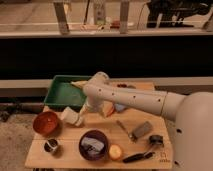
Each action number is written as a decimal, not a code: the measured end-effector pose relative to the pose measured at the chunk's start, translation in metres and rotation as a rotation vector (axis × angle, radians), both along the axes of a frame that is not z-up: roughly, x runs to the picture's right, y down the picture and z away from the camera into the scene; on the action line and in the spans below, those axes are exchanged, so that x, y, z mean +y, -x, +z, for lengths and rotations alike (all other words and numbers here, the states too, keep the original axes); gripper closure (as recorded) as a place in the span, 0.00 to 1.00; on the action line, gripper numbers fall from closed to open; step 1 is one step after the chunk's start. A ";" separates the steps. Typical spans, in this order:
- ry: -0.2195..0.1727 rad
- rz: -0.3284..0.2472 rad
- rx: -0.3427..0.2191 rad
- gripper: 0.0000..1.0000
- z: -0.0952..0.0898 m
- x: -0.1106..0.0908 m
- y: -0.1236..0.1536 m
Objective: Place towel in table surface
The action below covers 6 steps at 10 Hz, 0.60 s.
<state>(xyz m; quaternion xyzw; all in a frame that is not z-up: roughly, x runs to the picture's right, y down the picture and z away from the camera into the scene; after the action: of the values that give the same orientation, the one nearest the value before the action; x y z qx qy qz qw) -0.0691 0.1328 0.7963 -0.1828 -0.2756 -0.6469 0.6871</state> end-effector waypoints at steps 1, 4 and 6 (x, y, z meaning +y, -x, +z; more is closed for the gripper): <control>0.001 -0.006 -0.003 0.20 -0.007 0.001 0.002; 0.034 -0.002 -0.025 0.20 -0.023 0.010 0.005; 0.071 -0.018 -0.032 0.20 -0.036 0.026 0.007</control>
<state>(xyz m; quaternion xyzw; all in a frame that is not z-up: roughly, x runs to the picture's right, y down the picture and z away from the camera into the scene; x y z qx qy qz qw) -0.0765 0.1591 0.7606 -0.1992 -0.3077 -0.6457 0.6699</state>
